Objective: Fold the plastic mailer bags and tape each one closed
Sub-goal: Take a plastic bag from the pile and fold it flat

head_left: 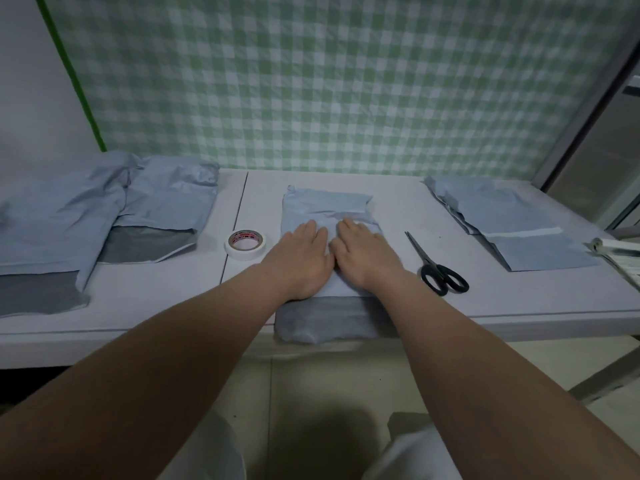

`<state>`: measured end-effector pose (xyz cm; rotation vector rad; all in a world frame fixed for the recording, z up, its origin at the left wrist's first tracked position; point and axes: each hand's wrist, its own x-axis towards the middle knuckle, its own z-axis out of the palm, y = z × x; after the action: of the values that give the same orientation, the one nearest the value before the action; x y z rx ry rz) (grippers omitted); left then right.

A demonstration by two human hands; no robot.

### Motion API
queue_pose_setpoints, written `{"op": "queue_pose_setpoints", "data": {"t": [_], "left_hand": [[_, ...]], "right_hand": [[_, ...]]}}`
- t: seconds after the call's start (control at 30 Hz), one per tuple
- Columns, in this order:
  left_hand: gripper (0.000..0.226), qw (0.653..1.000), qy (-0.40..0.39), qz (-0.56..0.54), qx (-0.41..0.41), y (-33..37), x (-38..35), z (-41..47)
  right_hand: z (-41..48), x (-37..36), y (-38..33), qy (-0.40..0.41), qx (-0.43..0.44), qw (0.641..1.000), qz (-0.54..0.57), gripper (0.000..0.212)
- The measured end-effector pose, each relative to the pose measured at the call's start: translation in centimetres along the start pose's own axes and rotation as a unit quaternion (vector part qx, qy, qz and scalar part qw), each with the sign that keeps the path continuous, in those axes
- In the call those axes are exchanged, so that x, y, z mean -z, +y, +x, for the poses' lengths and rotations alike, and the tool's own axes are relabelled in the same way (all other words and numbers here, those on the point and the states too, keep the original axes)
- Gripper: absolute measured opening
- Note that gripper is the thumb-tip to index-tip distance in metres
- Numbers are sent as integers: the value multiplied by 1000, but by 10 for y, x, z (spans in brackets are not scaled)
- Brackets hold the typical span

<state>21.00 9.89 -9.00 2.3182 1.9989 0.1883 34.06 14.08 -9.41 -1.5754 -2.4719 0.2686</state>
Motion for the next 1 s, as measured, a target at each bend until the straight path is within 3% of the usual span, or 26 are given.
{"op": "queue_pose_setpoints", "data": {"t": [0.1, 0.3, 0.83, 0.9, 1.0], "left_hand": [[66, 998, -48, 34, 2, -3, 3, -11], [80, 997, -61, 54, 11, -8, 6, -24], [59, 997, -71, 34, -23, -24, 16, -79], [58, 997, -54, 48, -21, -28, 17, -84], [45, 992, 71, 22, -98, -32, 14, -94]], "right_hand": [[-2, 0, 5, -8, -1, 1000, -21, 48], [-13, 2, 9, -21, -19, 998, -52, 58], [-69, 12, 21, -28, 49, 997, -51, 43], [-78, 14, 20, 12, 82, 995, -49, 26], [-95, 14, 16, 72, 120, 990, -11, 16]]}}
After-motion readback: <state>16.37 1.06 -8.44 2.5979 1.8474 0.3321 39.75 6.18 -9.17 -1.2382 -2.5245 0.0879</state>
